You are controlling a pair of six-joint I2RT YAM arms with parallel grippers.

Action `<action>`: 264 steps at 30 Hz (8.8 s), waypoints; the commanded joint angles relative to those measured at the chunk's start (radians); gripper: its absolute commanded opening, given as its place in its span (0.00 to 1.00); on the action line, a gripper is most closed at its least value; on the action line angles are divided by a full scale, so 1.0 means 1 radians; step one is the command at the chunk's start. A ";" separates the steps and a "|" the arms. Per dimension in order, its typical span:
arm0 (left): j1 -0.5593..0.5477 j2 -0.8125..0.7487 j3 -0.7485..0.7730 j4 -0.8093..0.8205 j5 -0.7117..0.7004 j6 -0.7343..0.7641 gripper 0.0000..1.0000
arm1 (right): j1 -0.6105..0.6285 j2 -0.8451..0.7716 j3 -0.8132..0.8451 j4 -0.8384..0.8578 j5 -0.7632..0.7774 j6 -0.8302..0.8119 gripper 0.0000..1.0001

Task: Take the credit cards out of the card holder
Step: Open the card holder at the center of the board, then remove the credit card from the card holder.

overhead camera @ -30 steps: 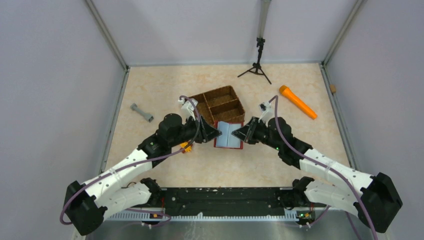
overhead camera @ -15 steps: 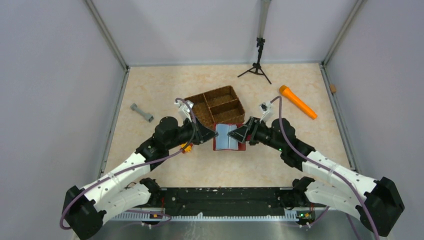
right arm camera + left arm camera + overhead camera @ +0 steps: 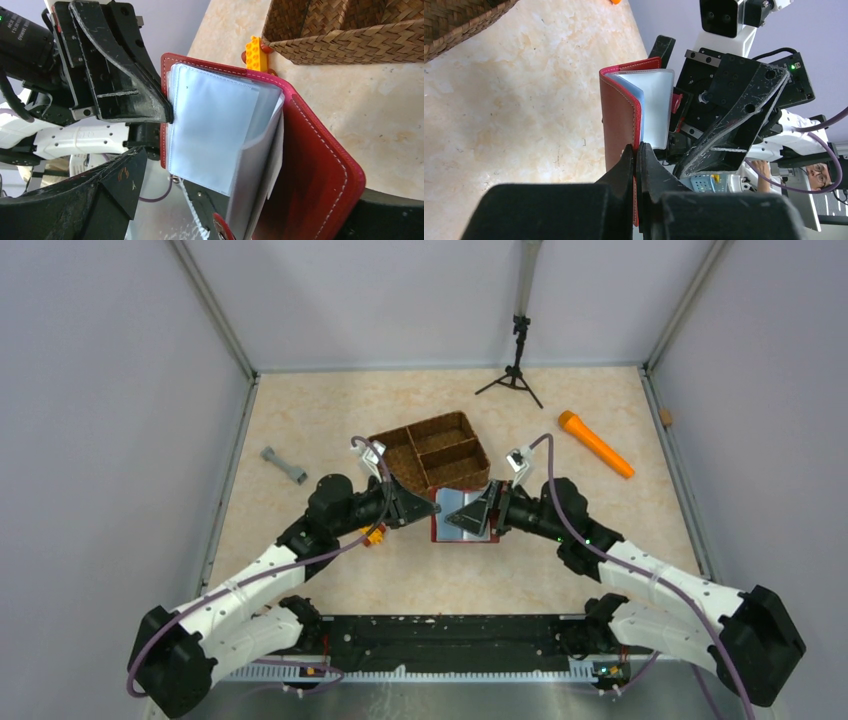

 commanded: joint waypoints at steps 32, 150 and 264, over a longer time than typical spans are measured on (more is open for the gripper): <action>0.020 -0.002 0.009 0.077 0.048 -0.044 0.04 | 0.044 -0.103 0.087 -0.270 0.203 -0.098 0.14; 0.033 0.097 -0.171 0.794 0.232 -0.316 0.00 | -0.048 -0.274 0.014 -0.050 -0.003 0.151 0.00; 0.121 0.399 -0.187 1.389 0.287 -0.635 0.00 | -0.213 -0.299 -0.079 0.051 -0.245 0.212 0.00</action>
